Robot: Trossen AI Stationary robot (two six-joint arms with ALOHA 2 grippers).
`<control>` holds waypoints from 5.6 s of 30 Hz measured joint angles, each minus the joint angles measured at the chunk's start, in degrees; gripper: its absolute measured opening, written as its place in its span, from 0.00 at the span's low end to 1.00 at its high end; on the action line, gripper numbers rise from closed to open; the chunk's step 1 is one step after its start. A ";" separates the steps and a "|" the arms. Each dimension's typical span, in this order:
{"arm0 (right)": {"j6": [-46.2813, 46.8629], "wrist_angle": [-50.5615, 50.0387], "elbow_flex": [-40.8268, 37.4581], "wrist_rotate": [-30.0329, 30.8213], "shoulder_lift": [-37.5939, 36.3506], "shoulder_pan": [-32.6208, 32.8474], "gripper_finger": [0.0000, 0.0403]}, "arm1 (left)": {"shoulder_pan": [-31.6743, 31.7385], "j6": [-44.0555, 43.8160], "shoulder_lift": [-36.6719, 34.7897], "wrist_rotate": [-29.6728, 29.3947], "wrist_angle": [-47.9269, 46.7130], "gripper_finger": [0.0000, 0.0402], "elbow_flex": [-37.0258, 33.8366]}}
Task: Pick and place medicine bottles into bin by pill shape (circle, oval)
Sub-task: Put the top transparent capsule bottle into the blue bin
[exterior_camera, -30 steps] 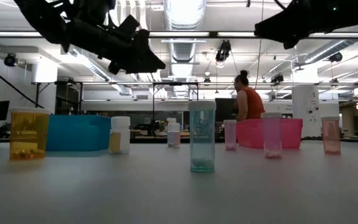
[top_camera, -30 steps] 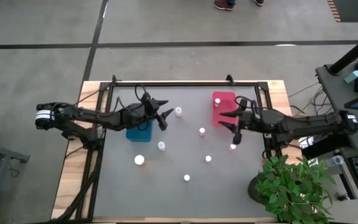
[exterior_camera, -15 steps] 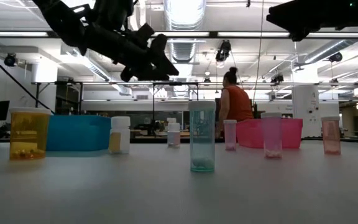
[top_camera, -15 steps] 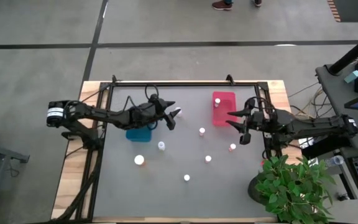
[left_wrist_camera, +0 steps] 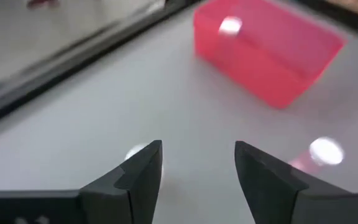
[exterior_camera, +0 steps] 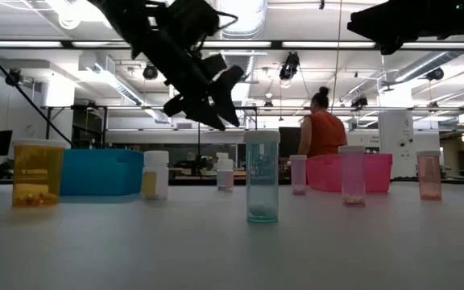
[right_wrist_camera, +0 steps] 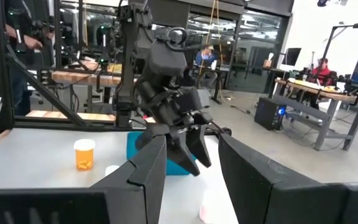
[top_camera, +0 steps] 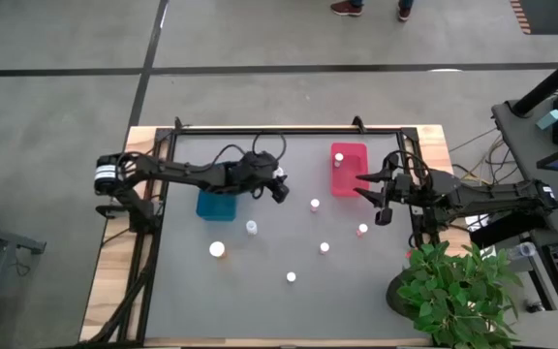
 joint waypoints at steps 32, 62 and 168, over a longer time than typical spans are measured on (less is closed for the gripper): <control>-1.25 -1.05 0.02 0.37 -0.07 0.00 0.33 | 3.67 -14.19 12.77 -3.65 -24.91 0.56 23.12; -1.69 -1.35 0.07 0.39 0.09 0.00 0.33 | 4.12 -20.08 18.24 -3.69 -26.12 0.64 22.03; -2.14 -2.63 0.07 0.48 0.13 -0.02 0.33 | -4.57 -41.20 -17.41 -9.32 -38.74 0.32 -13.34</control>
